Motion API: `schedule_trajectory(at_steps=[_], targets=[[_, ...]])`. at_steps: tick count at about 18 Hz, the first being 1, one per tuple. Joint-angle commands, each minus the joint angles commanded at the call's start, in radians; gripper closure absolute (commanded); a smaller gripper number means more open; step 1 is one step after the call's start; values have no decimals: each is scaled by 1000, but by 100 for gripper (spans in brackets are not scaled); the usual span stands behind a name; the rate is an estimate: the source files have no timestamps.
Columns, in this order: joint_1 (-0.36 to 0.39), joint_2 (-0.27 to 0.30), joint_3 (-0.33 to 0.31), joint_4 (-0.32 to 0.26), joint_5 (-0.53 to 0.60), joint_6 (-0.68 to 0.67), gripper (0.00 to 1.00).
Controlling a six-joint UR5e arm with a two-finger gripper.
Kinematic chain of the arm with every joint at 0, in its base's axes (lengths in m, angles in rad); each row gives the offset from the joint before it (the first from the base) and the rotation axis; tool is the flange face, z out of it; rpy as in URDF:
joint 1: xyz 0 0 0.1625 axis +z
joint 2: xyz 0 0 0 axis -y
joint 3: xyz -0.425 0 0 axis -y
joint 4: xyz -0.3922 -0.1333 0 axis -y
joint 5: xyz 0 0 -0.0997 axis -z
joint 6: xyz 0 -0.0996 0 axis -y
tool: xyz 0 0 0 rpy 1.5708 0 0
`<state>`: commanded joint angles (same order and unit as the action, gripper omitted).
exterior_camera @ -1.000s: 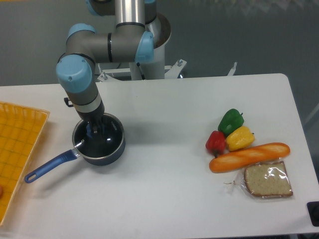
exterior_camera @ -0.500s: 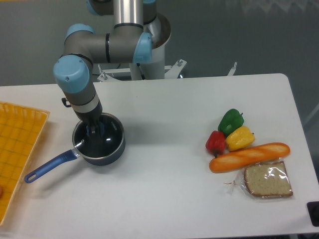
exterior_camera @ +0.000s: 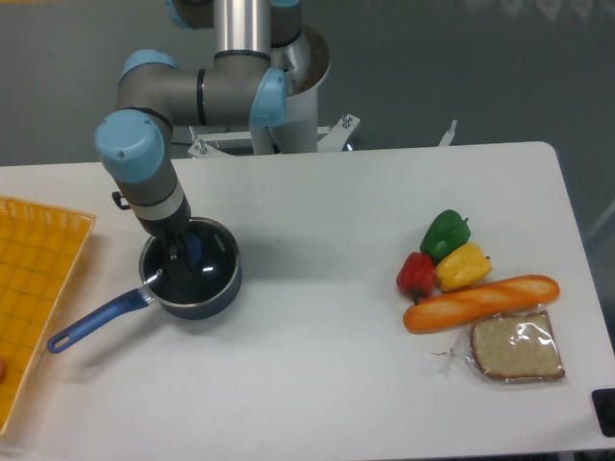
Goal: Open the lid
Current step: 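Close the gripper around the blue lid knob and adjust the grip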
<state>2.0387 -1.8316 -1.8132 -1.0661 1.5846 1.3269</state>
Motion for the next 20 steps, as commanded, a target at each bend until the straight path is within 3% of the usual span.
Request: schedule_trajectory(at_steps=[9, 20], targets=[[-2, -2, 5, 0, 0, 2, 21], [2, -2, 14, -3, 3, 8, 22]])
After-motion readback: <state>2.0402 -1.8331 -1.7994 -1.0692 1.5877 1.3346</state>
